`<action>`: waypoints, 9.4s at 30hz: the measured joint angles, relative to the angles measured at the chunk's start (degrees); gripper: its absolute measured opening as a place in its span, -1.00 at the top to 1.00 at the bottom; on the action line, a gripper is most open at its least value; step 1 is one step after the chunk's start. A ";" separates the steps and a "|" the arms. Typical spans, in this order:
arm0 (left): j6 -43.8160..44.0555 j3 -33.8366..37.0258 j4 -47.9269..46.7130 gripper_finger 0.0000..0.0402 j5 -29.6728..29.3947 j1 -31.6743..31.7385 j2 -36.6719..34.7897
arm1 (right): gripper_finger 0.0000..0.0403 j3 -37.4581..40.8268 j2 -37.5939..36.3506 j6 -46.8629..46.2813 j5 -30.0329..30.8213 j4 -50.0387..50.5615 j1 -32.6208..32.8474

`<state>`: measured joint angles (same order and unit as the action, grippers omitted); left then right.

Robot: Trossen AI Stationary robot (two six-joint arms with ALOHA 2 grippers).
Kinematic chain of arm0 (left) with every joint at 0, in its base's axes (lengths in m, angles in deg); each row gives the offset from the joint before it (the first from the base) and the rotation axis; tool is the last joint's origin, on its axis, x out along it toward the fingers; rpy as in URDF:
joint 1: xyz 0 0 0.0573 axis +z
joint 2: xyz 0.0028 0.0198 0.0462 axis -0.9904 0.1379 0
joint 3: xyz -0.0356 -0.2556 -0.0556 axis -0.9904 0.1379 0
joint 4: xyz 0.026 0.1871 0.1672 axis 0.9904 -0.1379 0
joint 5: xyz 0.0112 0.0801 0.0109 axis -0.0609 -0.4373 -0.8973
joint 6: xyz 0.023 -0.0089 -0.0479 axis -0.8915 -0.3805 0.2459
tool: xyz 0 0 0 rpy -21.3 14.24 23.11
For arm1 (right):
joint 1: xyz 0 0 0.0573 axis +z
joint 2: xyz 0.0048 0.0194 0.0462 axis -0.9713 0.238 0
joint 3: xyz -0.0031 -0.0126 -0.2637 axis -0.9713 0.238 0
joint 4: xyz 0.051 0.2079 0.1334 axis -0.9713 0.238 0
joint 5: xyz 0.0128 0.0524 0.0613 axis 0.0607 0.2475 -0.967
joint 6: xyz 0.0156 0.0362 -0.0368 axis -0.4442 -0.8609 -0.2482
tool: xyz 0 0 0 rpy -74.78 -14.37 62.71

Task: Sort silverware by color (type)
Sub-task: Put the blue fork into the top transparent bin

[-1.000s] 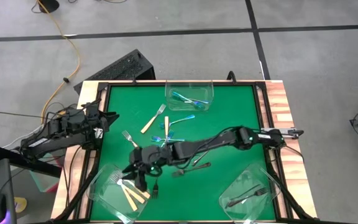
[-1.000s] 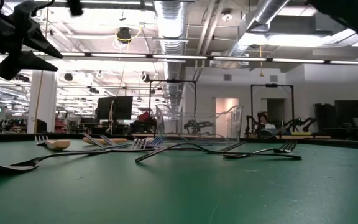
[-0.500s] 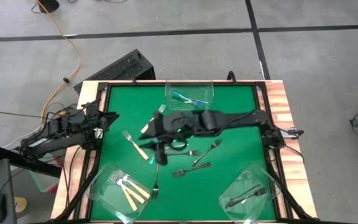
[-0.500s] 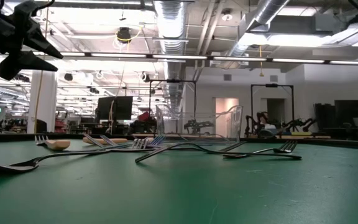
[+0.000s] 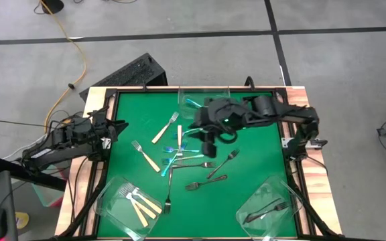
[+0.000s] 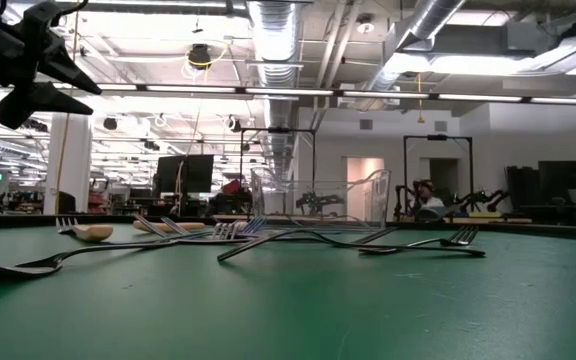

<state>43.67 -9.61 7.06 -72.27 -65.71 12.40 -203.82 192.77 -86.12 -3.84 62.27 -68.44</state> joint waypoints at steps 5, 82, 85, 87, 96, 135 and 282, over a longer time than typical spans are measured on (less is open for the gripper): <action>0.71 0.00 0.00 0.12 -0.94 0.02 0.00 | 0.28 0.00 -2.66 -1.46 4.99 9.15 0.00; 2.08 0.00 -2.54 0.12 -2.58 0.00 0.02 | 0.28 34.35 21.14 2.21 -8.24 -24.70 -9.21; 2.09 0.00 -2.58 0.12 -2.64 0.00 0.02 | 0.28 34.53 21.79 2.37 -8.04 -24.58 -9.18; 2.12 0.00 -2.62 0.12 -2.64 0.02 0.02 | 0.28 34.46 22.07 2.36 -8.15 -25.35 -9.43; 2.12 0.00 -2.67 0.12 -2.67 0.02 0.02 | 0.28 34.37 23.79 2.09 -9.13 -26.93 -10.23; 2.52 0.00 -2.71 0.12 -2.69 0.02 0.02 | 0.85 34.02 23.16 -3.26 -10.07 -21.49 -10.52; 3.61 0.02 -3.41 0.12 -4.04 0.02 0.00 | 0.39 12.57 26.98 -9.61 -10.80 -5.87 -9.25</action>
<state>47.28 -9.59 3.65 -76.31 -65.69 12.40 -191.25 219.75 -95.73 -14.63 56.39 -77.69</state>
